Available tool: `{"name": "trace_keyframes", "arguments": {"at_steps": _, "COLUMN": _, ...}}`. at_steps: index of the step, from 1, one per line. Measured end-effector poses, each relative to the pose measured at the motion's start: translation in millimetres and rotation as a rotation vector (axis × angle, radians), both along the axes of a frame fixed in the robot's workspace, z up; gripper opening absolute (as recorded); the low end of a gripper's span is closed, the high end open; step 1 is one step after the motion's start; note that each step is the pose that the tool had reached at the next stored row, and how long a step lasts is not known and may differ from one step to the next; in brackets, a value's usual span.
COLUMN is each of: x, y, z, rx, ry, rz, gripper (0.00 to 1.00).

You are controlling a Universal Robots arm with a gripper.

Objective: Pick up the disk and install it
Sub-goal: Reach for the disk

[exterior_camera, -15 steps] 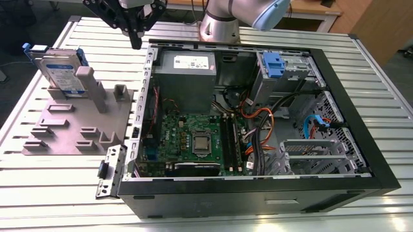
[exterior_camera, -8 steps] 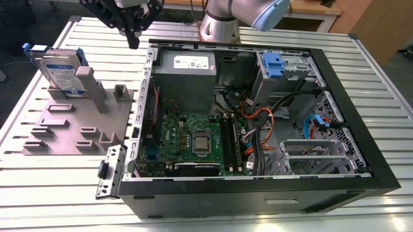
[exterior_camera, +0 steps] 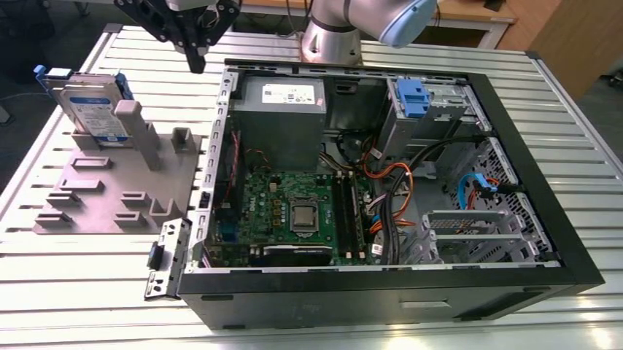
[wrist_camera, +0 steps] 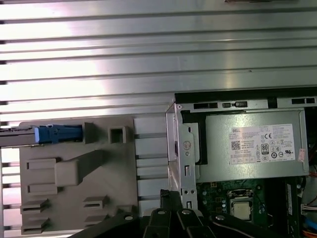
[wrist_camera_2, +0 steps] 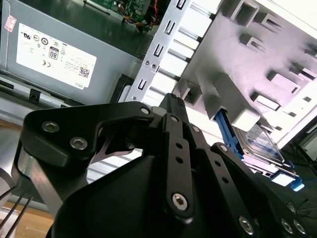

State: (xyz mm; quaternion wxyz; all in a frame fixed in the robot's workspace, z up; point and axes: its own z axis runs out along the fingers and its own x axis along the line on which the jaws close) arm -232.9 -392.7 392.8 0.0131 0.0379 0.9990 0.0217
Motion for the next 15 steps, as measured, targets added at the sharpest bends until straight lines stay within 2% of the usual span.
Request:
{"name": "trace_keyframes", "arguments": {"at_steps": 3, "x": -2.1, "y": 0.7, "z": 0.0, "rx": 0.0, "ry": 0.0001, "rz": 0.0, "gripper": 0.11}}
{"name": "trace_keyframes", "arguments": {"at_steps": 15, "x": -5.1, "y": 9.9, "z": -0.6, "rx": -0.0001, "ry": 0.0, "rz": -0.002, "gripper": 0.11}}
